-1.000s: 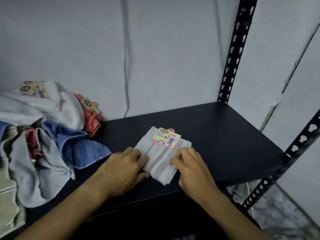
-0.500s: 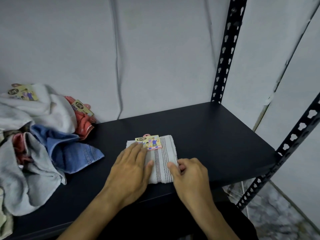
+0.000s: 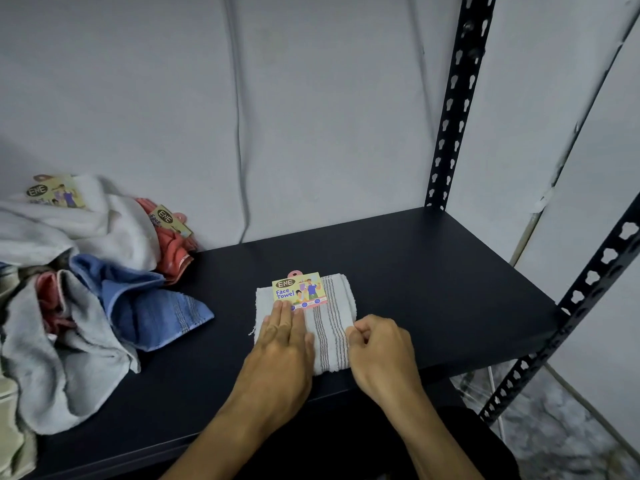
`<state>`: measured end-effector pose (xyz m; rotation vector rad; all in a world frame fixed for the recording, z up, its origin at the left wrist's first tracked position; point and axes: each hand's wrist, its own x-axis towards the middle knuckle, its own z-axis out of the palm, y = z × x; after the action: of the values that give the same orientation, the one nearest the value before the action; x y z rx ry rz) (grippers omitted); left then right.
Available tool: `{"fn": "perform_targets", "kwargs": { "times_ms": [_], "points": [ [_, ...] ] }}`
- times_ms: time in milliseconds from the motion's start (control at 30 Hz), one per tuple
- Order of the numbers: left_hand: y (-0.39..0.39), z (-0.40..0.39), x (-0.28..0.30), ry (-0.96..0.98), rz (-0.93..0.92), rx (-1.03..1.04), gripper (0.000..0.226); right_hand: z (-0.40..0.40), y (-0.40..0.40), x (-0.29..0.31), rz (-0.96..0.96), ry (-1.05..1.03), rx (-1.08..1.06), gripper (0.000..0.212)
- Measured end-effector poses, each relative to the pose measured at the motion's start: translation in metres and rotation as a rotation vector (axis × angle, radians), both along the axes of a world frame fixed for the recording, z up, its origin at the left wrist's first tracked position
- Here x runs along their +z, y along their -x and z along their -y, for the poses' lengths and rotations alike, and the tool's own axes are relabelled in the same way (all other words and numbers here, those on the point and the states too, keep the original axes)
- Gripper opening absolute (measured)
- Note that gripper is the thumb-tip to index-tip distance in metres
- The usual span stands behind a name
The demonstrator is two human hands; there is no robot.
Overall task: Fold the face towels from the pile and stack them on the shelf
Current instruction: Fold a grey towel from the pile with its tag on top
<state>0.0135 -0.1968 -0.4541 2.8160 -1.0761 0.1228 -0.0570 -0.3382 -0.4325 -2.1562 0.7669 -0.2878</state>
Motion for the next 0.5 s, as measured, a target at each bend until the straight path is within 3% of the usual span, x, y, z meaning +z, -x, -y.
{"fn": "perform_targets", "kwargs": {
  "times_ms": [233,400,500],
  "points": [
    [0.002,0.001,0.000,0.037,0.057,-0.021,0.088,0.002,-0.027,0.029,-0.120,0.287,0.015,0.042],
    [0.000,0.002,-0.011,-0.003,0.079,0.024,0.063,-0.001,-0.052,0.018,-0.164,0.297,0.061,0.027],
    [0.001,0.004,-0.013,0.029,0.119,0.021,0.062,0.007,-0.053,0.011,-0.101,0.187,0.010,0.022]
  ]
}}
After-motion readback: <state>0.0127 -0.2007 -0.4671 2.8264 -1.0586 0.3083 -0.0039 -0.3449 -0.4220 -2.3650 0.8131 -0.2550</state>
